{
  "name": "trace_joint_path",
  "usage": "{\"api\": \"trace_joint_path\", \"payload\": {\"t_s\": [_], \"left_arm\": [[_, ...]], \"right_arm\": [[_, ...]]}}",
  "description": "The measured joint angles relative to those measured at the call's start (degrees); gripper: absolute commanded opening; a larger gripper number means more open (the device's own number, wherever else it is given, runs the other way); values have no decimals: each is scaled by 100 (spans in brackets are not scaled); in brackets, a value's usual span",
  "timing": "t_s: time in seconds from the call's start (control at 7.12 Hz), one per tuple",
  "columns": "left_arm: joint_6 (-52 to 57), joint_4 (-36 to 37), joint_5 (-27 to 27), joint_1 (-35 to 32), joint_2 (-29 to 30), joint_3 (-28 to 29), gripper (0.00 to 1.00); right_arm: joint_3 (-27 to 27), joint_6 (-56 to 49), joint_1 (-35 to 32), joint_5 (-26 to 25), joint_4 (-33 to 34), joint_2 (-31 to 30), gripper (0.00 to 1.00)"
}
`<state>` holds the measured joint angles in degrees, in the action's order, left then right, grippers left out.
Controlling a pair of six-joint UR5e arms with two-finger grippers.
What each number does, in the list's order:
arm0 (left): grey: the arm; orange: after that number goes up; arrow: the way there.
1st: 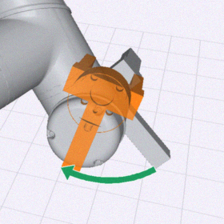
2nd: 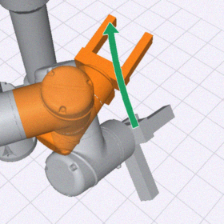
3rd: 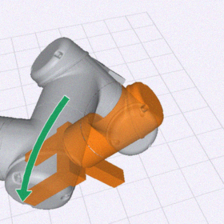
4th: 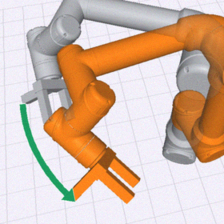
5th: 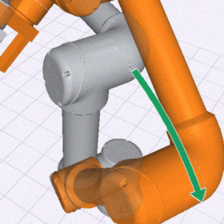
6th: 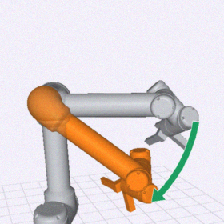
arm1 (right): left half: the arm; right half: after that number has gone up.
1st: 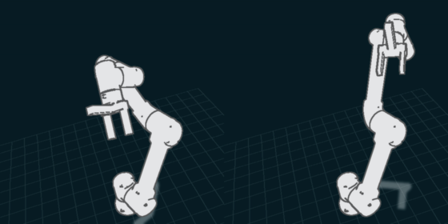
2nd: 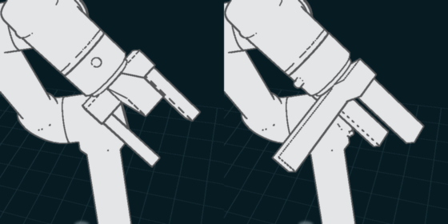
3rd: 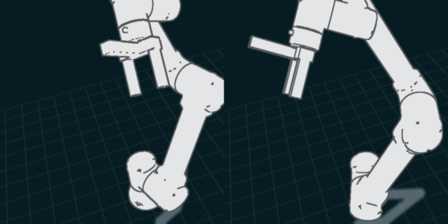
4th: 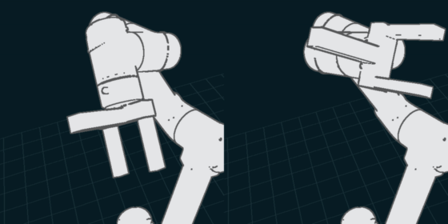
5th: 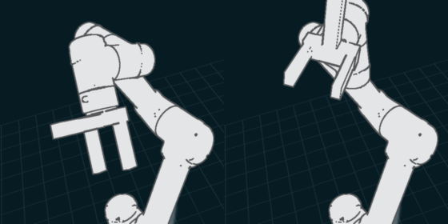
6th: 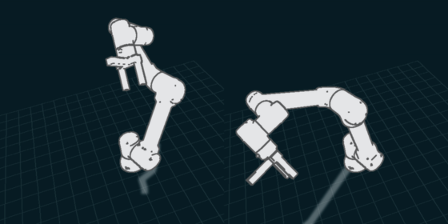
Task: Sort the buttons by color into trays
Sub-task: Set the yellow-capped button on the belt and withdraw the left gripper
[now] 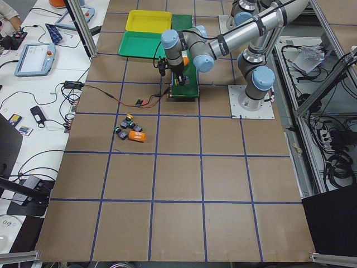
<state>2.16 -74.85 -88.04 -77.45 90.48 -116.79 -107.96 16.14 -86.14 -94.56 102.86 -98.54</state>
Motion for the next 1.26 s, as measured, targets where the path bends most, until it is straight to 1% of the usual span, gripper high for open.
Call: {"api": "trace_joint_path", "payload": {"t_s": [0.14,0.42,0.56,0.7,0.84,0.98,1.26], "left_arm": [[-266,52,11,-276,-126,-132,2],[-483,383,26,-638,-130,-345,3],[-517,688,58,-692,-65,-447,7],[-506,1028,85,-701,14,-533,47],[-501,1290,95,-697,98,-583,91],[-521,1404,93,-695,164,-626,100],[-504,1475,78,-670,213,-566,100]], "right_arm": [[2,-13,0,10,8,0,100],[-2,-15,-6,5,-3,-8,100],[0,-14,-7,-1,-9,-12,100],[1,-15,-8,-6,-11,-12,100],[-5,-14,-8,-8,-16,-12,100],[-10,-16,-10,-11,-23,-13,100],[-13,-18,-20,-17,-34,-16,100]]}}
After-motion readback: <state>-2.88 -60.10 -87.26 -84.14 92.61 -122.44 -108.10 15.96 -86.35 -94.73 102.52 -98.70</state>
